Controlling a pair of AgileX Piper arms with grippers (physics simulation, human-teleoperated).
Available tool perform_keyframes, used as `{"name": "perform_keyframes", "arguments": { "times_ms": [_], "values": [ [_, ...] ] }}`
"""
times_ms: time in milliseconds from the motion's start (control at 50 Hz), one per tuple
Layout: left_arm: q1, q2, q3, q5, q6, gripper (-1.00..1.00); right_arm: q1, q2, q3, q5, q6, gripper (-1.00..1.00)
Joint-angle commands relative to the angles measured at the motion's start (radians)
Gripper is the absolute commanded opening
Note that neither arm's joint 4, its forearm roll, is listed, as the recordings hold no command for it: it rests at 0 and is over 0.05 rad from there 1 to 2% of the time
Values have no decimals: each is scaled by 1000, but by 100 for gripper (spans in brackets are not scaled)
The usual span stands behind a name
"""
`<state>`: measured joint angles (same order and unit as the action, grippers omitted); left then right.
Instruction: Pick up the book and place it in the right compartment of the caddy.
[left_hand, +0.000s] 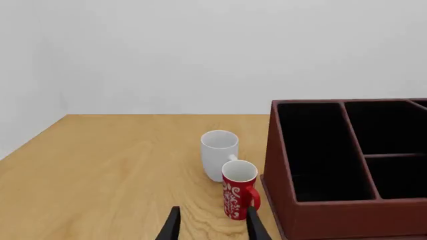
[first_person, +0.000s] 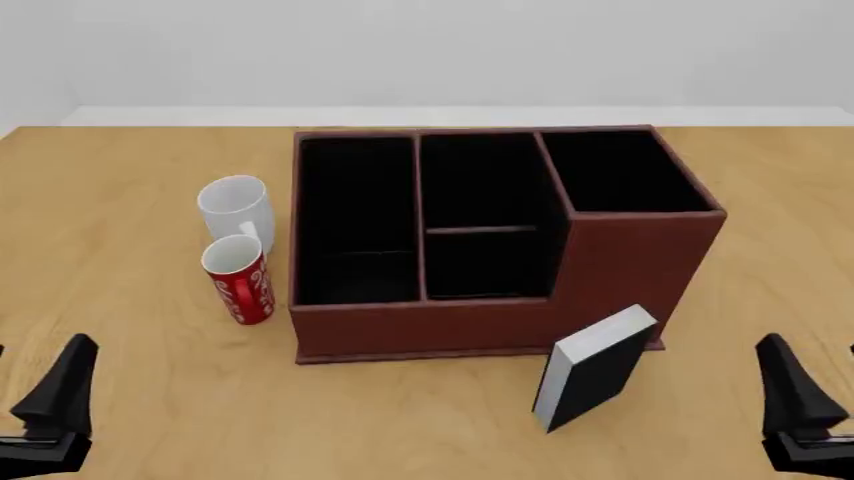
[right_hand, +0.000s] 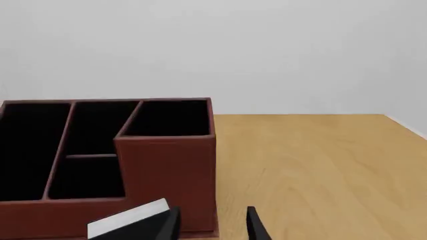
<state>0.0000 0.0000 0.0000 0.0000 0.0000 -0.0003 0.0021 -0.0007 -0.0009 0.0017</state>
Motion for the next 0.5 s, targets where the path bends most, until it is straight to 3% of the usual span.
{"name": "perform_keyframes", "arguments": {
  "times_ms": [20,200,300,340,500],
  "values": [
    [0,0,0,0,0,100,-3,4,-2,-4,-3,100],
    [0,0,0,0,0,100,2,-1,-6,-8,-16,100],
    [0,0,0,0,0,100,21,3,-39,16,-71,100],
    [0,0,0,0,0,100,29,3,-72,49,-63,100],
    [0,0,0,0,0,100,129,20,-154,123,-238,100]
  ]
}}
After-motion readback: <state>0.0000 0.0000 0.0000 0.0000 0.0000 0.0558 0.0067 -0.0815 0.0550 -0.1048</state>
